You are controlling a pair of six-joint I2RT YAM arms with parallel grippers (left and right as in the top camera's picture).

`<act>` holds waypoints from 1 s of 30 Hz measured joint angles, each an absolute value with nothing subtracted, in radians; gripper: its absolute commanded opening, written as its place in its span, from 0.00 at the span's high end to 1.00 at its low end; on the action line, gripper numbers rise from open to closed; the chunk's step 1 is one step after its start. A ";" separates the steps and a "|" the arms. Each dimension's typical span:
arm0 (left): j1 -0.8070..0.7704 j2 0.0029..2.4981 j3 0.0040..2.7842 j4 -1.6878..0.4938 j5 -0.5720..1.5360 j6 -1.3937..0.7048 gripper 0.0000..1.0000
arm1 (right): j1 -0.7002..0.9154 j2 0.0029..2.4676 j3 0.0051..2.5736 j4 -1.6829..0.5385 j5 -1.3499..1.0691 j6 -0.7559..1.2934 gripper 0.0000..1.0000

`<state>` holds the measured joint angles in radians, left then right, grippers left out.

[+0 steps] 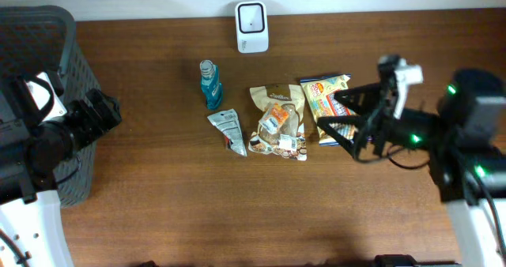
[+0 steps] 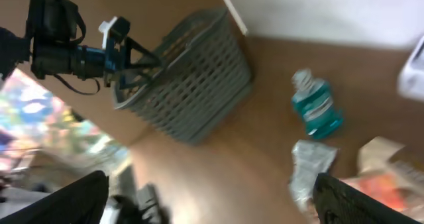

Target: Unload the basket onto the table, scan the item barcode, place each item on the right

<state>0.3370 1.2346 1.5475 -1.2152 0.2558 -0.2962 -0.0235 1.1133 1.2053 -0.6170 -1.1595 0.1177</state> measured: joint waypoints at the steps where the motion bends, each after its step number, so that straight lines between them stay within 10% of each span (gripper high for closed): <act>1: 0.337 1.235 1.547 -1.215 0.256 -0.297 0.01 | -0.009 1.142 1.206 -0.625 -1.158 0.128 0.01; 14: 0.337 1.235 1.547 -1.214 0.258 -0.296 0.01 | 0.261 1.428 1.346 -0.887 -0.348 0.384 0.01; 30: 0.337 1.235 1.547 -1.215 0.258 -0.296 0.01 | 0.262 1.778 1.358 -0.665 -0.354 0.475 0.21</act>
<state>0.3370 1.2346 1.5475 -1.2148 0.2577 -0.2962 0.2619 1.7779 1.3579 -0.6651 -0.3538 0.4751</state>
